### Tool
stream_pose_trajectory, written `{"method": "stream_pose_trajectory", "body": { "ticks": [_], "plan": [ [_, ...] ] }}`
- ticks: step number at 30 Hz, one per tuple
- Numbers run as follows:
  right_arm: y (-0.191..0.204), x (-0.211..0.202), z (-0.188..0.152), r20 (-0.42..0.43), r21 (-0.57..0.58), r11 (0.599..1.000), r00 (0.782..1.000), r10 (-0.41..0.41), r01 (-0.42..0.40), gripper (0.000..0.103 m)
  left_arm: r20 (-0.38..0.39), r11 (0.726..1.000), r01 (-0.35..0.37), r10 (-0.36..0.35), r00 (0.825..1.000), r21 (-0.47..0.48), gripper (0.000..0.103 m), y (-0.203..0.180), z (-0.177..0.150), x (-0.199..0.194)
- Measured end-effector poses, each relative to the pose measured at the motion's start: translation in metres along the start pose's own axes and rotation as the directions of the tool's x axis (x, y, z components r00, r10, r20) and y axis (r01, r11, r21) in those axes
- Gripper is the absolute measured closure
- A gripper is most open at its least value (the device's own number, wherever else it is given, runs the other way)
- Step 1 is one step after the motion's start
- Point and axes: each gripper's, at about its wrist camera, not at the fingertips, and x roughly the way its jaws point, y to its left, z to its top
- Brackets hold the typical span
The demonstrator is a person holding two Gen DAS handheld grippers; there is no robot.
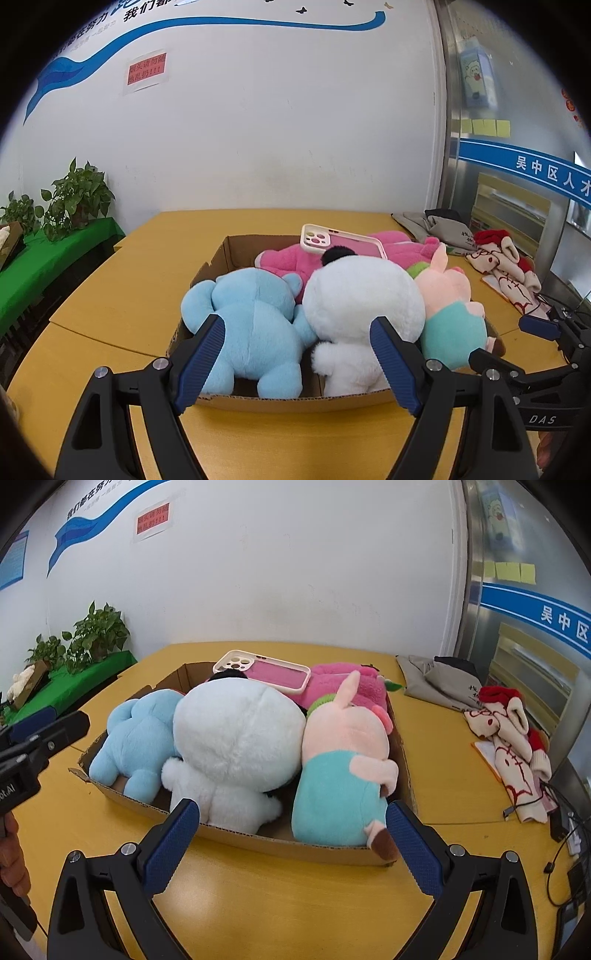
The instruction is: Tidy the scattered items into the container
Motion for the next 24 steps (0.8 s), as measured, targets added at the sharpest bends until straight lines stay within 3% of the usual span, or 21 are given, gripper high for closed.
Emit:
{"method": "stream_pose_trajectory", "body": {
  "ticks": [6,24],
  "plan": [
    [-0.006,-0.005,-0.01,0.006,0.017,1.0,1.0,-0.022,0.022,0.0,-0.026,0.999,0.032,-0.031,0.999,0.026,0.022,-0.008,-0.01,-0.002],
    [-0.003,-0.01,-0.015,0.012,0.002,1.0,1.0,-0.028,0.028,0.0,-0.038,1.0,0.014,-0.013,0.999,0.023,0.022,-0.005,-0.015,-0.003]
  ]
}}
